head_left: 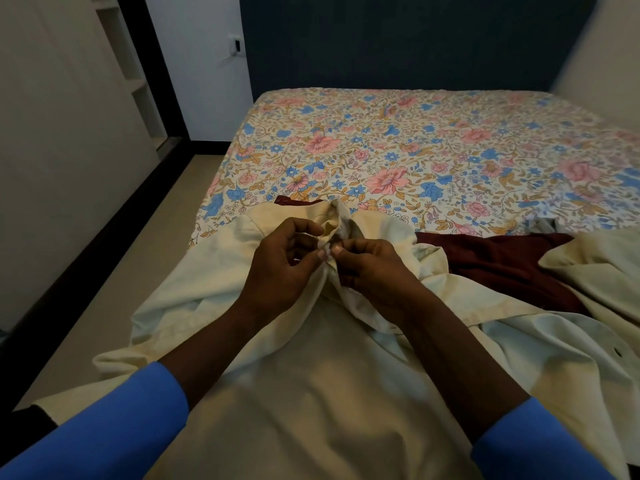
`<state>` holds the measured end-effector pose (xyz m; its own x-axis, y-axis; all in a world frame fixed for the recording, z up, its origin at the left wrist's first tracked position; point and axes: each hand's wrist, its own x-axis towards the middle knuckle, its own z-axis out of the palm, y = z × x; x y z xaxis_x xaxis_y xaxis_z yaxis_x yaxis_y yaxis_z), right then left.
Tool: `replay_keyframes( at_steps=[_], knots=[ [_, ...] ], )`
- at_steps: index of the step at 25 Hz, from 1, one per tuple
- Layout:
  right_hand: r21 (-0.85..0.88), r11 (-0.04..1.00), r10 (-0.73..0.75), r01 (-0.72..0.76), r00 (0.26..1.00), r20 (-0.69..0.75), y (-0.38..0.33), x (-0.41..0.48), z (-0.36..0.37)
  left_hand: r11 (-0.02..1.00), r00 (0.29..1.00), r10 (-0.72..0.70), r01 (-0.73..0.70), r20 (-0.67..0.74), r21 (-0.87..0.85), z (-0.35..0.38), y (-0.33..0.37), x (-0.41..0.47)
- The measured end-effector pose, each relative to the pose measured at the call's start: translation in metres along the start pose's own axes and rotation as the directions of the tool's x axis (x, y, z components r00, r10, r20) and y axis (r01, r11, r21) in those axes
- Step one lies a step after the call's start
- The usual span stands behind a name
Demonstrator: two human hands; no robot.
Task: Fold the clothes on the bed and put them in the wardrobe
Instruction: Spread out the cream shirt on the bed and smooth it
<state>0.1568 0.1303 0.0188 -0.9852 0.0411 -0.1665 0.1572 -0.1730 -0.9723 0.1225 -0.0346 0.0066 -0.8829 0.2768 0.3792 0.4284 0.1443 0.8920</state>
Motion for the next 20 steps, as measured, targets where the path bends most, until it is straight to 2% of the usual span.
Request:
replay_keyframes(
  at_steps=[3, 6, 7, 9, 11, 12, 13, 14, 16, 17, 18, 19, 20],
  knots=[
    [0.098, 0.990, 0.100, -0.101, 0.995, 0.015, 0.003, 0.001, 0.001, 0.955, 0.980, 0.196, -0.198, 0.030, 0.222, -0.003, -0.005, 0.001],
    [0.094, 0.994, 0.048, -0.048, 0.999, 0.004, 0.007, 0.002, 0.002, 0.951, 0.981, 0.190, -0.191, 0.026, 0.243, -0.004, -0.007, 0.002],
    [0.071, 0.997, 0.012, -0.012, 1.000, 0.003, 0.010, 0.003, 0.004, 0.970, 0.991, 0.134, -0.136, 0.027, 0.204, -0.006, -0.005, 0.003],
    [-0.021, 0.999, -0.043, 0.043, 0.999, -0.030, 0.013, 0.004, 0.005, 0.996, 0.994, -0.093, 0.092, 0.062, 0.014, -0.013, 0.004, 0.008],
    [-0.103, 0.993, -0.065, 0.057, 0.995, -0.075, 0.013, 0.003, 0.005, 0.903, 0.924, -0.375, 0.383, 0.074, -0.194, -0.020, 0.015, 0.020],
    [-0.129, 0.988, -0.090, 0.080, 0.993, -0.072, 0.013, 0.002, 0.004, 0.841, 0.872, -0.485, 0.487, 0.073, -0.237, -0.019, 0.020, 0.031],
    [-0.156, 0.981, -0.124, 0.113, 0.990, -0.060, 0.013, 0.002, 0.004, 0.804, 0.826, -0.555, 0.563, 0.096, -0.193, -0.017, 0.025, 0.044],
    [-0.185, 0.972, -0.157, 0.146, 0.987, -0.045, 0.014, 0.002, 0.005, 0.790, 0.789, -0.597, 0.610, 0.145, -0.067, -0.012, 0.029, 0.058],
    [-0.211, 0.954, -0.227, 0.212, 0.972, -0.052, 0.017, 0.005, 0.007, 0.778, 0.741, -0.628, 0.599, 0.240, 0.187, 0.004, 0.029, 0.088],
    [-0.227, 0.940, -0.281, 0.255, 0.956, -0.089, 0.018, 0.006, 0.006, 0.799, 0.768, -0.600, 0.561, 0.223, 0.216, 0.013, 0.030, 0.102],
    [-0.246, 0.921, -0.342, 0.301, 0.928, -0.147, 0.017, 0.010, 0.004, 0.839, 0.835, -0.536, 0.511, 0.124, 0.187, 0.021, 0.032, 0.118],
    [-0.264, 0.906, -0.390, 0.331, 0.895, -0.215, 0.015, 0.013, 0.000, 0.887, 0.901, -0.430, 0.433, -0.056, 0.160, 0.027, 0.037, 0.132],
    [-0.273, 0.900, -0.413, 0.341, 0.867, -0.279, 0.011, 0.017, -0.005, 0.936, 0.924, -0.264, 0.315, -0.277, 0.159, 0.031, 0.044, 0.142]
  ],
)
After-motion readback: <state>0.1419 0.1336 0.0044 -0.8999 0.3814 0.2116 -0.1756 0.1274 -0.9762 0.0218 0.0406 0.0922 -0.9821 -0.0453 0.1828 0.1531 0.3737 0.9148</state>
